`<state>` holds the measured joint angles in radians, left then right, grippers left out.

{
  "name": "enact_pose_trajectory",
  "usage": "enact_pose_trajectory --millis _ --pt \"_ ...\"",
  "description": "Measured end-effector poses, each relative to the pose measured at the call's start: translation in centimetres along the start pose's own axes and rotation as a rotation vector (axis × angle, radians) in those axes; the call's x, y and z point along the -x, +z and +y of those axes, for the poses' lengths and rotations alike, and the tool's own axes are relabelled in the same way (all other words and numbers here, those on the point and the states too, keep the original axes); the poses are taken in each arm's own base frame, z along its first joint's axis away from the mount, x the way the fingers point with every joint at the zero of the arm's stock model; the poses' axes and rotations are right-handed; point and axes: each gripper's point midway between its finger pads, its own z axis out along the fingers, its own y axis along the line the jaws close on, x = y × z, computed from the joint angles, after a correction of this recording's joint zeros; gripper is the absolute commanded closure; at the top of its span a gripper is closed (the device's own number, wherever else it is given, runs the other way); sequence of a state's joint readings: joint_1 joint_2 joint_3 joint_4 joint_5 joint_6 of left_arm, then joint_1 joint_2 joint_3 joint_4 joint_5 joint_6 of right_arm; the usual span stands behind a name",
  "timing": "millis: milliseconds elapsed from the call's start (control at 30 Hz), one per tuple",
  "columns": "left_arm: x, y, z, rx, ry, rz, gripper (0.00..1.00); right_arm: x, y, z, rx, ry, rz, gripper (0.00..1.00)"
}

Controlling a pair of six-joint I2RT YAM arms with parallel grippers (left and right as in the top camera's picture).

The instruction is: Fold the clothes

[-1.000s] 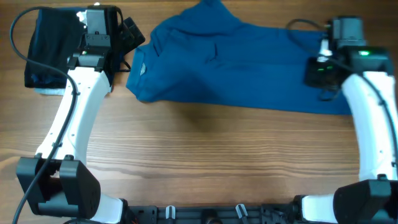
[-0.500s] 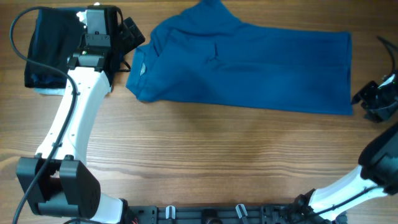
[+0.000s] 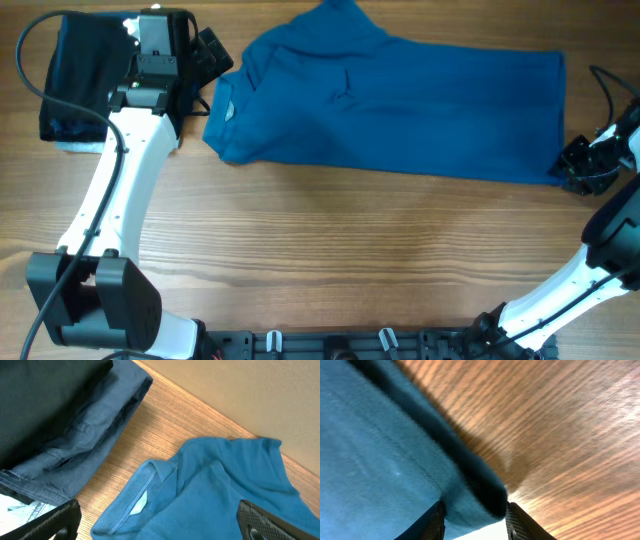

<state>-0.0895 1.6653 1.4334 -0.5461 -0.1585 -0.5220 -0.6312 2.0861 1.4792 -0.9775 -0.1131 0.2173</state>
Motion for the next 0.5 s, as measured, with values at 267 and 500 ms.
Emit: enact_pose_trajectory --millis 267,500 --pt "0.0 0.0 0.0 0.000 0.000 0.000 0.00 0.1 1.1 -0.1 -0.001 0.029 -0.029 0.96" --pt "0.0 0.0 0.0 0.000 0.000 0.000 0.00 1.4 1.0 -0.2 -0.029 0.011 -0.092 0.96"
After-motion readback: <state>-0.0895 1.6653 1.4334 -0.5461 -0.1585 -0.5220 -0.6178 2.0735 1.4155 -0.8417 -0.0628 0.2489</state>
